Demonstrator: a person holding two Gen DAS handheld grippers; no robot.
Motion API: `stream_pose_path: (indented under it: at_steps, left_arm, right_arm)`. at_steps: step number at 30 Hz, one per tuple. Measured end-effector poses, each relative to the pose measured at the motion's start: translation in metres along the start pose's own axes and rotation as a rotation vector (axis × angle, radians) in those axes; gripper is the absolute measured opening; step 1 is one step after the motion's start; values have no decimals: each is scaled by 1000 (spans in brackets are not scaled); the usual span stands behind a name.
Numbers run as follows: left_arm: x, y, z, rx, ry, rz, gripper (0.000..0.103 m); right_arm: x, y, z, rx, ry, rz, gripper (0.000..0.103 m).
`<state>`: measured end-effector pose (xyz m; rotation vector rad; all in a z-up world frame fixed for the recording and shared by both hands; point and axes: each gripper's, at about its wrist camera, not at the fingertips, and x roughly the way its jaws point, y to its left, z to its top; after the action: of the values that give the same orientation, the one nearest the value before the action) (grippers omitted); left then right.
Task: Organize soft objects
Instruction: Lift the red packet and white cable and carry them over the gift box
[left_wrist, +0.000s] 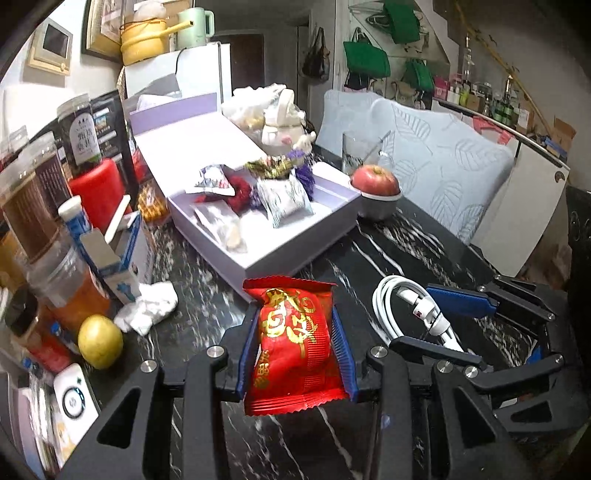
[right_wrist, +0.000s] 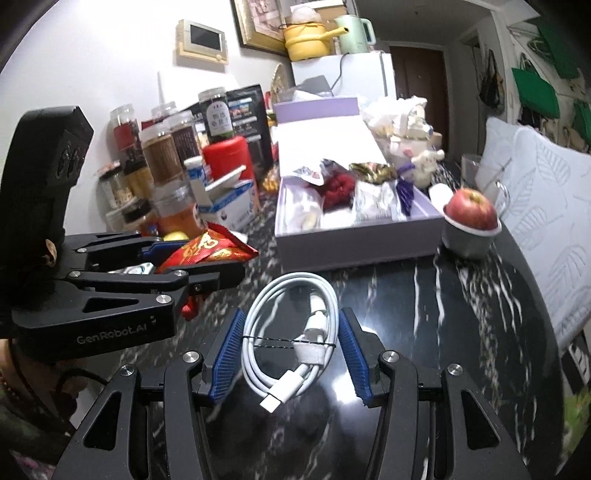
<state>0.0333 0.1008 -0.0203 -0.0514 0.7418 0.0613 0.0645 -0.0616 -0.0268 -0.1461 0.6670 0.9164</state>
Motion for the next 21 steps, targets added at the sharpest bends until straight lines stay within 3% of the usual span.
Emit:
stream_pose_path:
  at_steps: [15, 21]
  left_arm:
    - [7, 15, 66, 16, -111, 9, 37]
    - [13, 22, 94, 23, -150, 30, 37]
  right_arm:
    - [0, -21, 73, -62, -117, -69, 52]
    - [8, -31, 100, -43, -131, -55, 52]
